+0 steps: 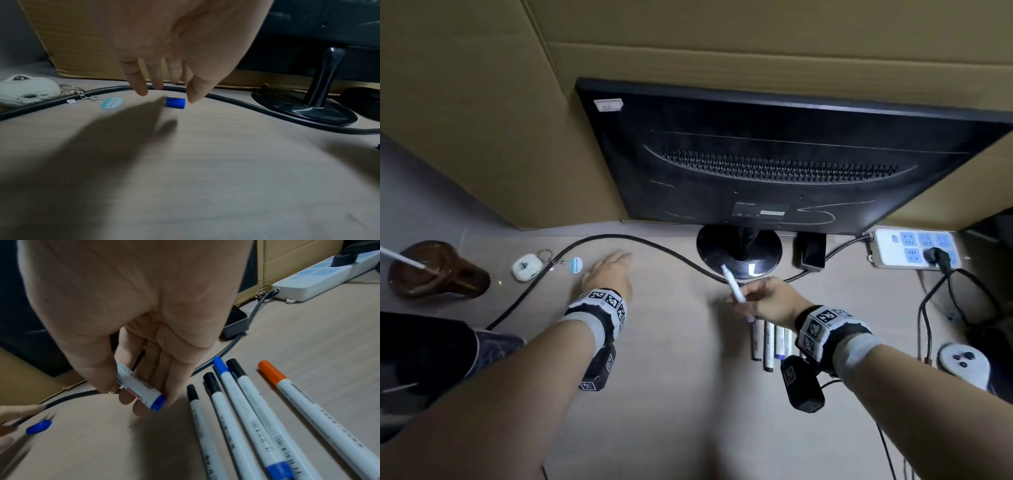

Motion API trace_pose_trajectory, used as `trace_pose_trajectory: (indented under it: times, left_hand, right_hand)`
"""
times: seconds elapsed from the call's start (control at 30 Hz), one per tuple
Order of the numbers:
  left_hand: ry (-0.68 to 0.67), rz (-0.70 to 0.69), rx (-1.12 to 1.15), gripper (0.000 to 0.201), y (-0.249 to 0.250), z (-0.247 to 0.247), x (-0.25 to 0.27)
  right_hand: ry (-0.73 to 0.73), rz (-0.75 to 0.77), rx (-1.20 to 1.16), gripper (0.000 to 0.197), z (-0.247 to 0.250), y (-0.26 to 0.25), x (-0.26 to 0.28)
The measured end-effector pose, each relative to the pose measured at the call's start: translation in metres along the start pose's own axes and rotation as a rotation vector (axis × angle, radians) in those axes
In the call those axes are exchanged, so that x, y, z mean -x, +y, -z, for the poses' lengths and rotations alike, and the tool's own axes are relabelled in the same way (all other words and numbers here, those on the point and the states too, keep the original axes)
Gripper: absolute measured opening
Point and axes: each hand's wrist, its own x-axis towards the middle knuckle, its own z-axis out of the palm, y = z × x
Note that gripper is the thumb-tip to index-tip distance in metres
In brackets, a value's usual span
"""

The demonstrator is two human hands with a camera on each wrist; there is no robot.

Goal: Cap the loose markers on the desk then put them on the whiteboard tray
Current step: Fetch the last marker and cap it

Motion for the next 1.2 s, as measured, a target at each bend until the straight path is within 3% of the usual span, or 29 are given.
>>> trace_pose_trajectory:
  times: [0.2,0.4,0.6,0.73,0.87,1.0,1.07,1.13,1.2]
  left_hand:
    - [-0.005,-0.009,0.199,0.035,-0.008,-0.018,-0.005]
    - [-0.021,0.056,0.247,0.03,-0.015,-0.026,-0.001]
    - [-0.098,0.144,0.117,0.034,-0.011,-0.019,0.012]
    - [-0.157,0.191,0.134,0.024,-0.006,-0.022,0.031]
    - [-0.195,0.165,0.226,0.02,0.015,-0.025,0.061]
    - [-0.186,0.102,0.5,0.013,0.044,-0.031,0.096]
    - [-0.19,0.086,0.67,0.017,0.06,-0.033,0.113]
    - [-0.182,0.05,0.744,0.019,0.075,-0.033,0.126]
    - [-0.167,0.017,0.782,0.02,0.093,-0.03,0.141]
  right_hand:
    - [0.032,-0.043,0.021,0.016,-0.002,0.002,0.0]
    - [0.059,-0.061,0.008,0.018,-0.003,0.015,0.007]
    - [0.056,-0.073,0.033,0.017,-0.002,0.027,0.018]
    - [0.048,-0.042,0.038,0.018,0.0,0.029,0.025]
    - [0.006,-0.029,0.05,0.021,0.006,0.033,0.035]
    - [-0.024,0.067,0.093,0.023,0.018,0.038,0.049]
    - [-0.052,0.128,0.042,0.035,0.024,0.037,0.059]
    - [-0.078,0.145,-0.005,0.057,0.031,0.035,0.069]
    - [-0.113,0.132,-0.027,0.067,0.04,0.034,0.078]
